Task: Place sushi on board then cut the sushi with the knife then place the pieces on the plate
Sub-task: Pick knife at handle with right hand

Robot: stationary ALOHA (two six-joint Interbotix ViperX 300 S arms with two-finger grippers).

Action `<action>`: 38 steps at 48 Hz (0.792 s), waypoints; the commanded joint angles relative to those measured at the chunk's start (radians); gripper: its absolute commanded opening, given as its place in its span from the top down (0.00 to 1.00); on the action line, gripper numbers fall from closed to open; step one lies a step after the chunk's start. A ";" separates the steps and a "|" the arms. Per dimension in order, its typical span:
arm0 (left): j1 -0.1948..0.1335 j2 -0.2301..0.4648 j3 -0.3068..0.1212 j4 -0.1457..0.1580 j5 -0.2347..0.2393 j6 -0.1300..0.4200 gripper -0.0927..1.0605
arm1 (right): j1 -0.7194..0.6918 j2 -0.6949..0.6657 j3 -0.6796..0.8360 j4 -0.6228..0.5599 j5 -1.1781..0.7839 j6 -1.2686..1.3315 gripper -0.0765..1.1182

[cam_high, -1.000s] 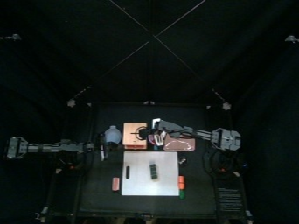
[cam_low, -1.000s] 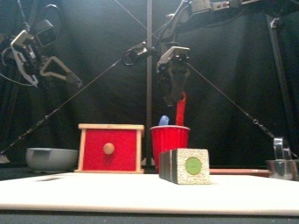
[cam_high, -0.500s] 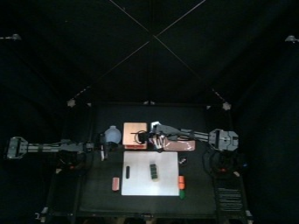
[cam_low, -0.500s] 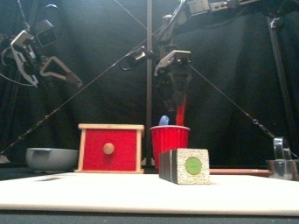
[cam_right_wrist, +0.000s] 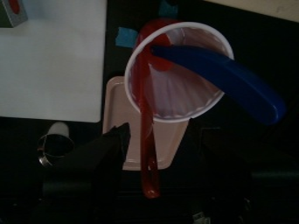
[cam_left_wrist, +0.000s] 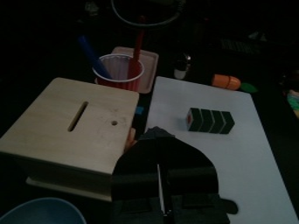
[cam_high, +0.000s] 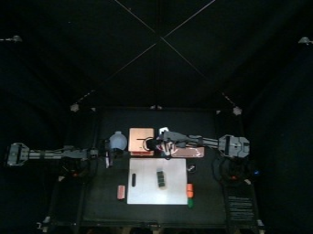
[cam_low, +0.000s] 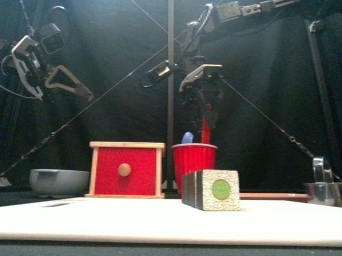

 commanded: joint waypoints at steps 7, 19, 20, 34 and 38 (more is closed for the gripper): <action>0.005 0.003 -0.011 0.000 -0.005 -0.002 0.94 | -0.005 -0.025 -0.008 -0.009 0.000 -0.003 0.33; 0.005 0.003 -0.009 0.000 -0.005 -0.002 0.94 | -0.006 -0.015 -0.006 -0.044 0.002 -0.005 0.47; 0.005 0.003 -0.009 0.000 -0.005 -0.002 0.94 | -0.006 -0.015 -0.006 -0.048 0.002 -0.006 0.48; 0.005 0.003 -0.009 0.000 -0.005 -0.002 0.94 | -0.009 -0.015 -0.008 -0.051 0.008 -0.012 0.63; 0.005 0.003 -0.009 0.000 -0.005 -0.002 0.94 | -0.011 -0.015 -0.012 -0.052 0.011 -0.014 0.68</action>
